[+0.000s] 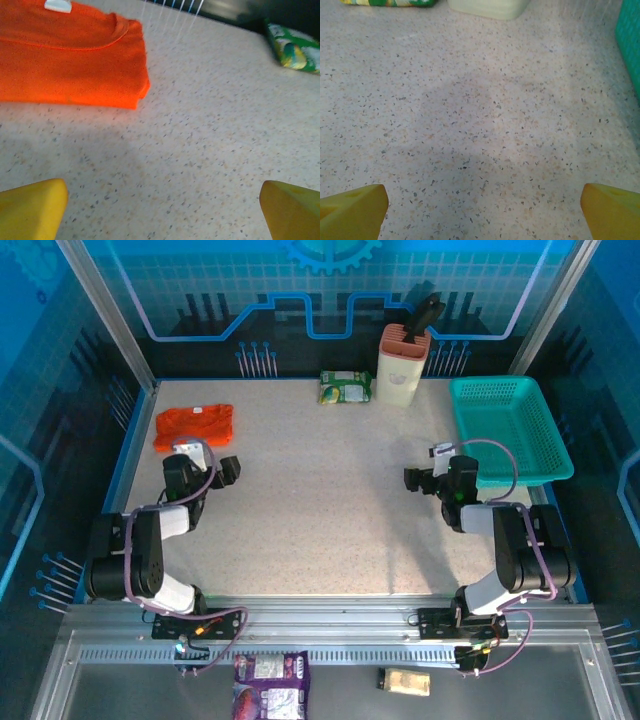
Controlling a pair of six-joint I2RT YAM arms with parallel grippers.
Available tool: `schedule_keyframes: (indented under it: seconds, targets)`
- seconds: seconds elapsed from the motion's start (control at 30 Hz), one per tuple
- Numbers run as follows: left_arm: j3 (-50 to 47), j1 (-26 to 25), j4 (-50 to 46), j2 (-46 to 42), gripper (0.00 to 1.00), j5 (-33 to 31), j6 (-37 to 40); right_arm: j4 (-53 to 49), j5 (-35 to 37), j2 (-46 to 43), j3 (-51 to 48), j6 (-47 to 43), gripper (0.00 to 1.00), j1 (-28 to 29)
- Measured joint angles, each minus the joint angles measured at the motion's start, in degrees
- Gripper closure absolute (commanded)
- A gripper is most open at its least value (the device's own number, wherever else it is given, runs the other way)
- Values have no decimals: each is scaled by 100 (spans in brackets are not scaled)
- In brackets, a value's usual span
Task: Fold the inside-out t-shirt
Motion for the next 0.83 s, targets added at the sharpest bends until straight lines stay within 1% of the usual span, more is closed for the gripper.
schedule_keyframes:
  seconds: [0.07,0.13,0.27,0.37,0.53,0.67,0.83]
  targets:
    - [-247,-33,389,-7,1,94,74,396,0,7,-173,-7,0,0]
    - [-431,-81,575,-7,1,157,114,713,-7,7,-339,-22,0,0]
    - [-468,-190,782,-4,1,157,240,964,20,17,-398,-22,0,7]
    - [-466,-407,1161,186,1,90,400,1126,61,17,-398,-22,0,13]
    - [-466,-575,1154,271,1,-186,535,1180,85,17,-398,-24,0,15]
    - [-466,-610,1152,271,1,-387,542,1178,81,17,-398,-46,1,26]
    - [-466,-610,1152,271,1,-494,557,1176,79,17,-398,-63,0,50]
